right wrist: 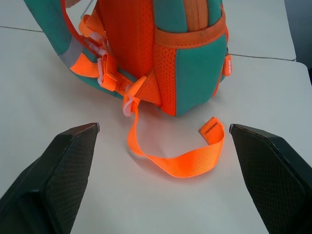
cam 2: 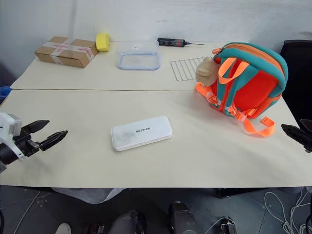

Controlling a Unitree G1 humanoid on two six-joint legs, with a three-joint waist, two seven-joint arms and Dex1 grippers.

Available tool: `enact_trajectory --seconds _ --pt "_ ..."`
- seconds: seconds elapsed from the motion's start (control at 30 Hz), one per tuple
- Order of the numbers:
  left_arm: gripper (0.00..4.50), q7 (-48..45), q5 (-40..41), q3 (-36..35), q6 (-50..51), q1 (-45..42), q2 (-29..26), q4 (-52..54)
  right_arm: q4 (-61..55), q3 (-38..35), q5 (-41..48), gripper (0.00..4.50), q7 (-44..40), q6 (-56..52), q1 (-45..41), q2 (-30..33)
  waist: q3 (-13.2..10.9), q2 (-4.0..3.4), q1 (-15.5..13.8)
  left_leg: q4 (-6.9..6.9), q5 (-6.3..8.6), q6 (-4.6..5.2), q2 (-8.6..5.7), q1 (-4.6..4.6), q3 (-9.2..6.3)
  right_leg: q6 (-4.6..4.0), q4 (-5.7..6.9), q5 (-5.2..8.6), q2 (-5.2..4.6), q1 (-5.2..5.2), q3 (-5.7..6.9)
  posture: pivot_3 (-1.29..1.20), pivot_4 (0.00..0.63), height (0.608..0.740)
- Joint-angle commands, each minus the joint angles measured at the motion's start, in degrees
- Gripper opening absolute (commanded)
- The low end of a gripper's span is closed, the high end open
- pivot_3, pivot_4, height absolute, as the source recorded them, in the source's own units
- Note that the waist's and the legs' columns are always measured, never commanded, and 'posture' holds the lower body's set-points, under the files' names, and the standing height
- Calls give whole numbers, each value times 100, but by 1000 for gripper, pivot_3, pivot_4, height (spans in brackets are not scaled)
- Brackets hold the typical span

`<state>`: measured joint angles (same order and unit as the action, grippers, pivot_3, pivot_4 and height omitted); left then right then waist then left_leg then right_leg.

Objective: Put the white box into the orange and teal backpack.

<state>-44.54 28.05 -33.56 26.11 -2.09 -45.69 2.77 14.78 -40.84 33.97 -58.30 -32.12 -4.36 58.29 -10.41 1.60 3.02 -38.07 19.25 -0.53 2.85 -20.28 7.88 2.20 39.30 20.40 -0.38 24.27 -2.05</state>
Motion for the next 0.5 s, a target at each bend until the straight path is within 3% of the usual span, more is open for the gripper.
enact_trajectory --seconds 0.03,0.5 --pt "4498 -165 69 -219 -246 139 -104 249 -252 -91 34 4355 58 21 78 -36 0 0 9 0 0 0 0 0 0 0 0 0 0 0 0 0 150 740" --pt "4498 -140 -8 63 -3 -127 -274 133 -886 -66 20 4355 222 -91 350 -83 0 0 22 0 0 0 0 2 1 0 2 0 0 -1 -1 0 150 740"
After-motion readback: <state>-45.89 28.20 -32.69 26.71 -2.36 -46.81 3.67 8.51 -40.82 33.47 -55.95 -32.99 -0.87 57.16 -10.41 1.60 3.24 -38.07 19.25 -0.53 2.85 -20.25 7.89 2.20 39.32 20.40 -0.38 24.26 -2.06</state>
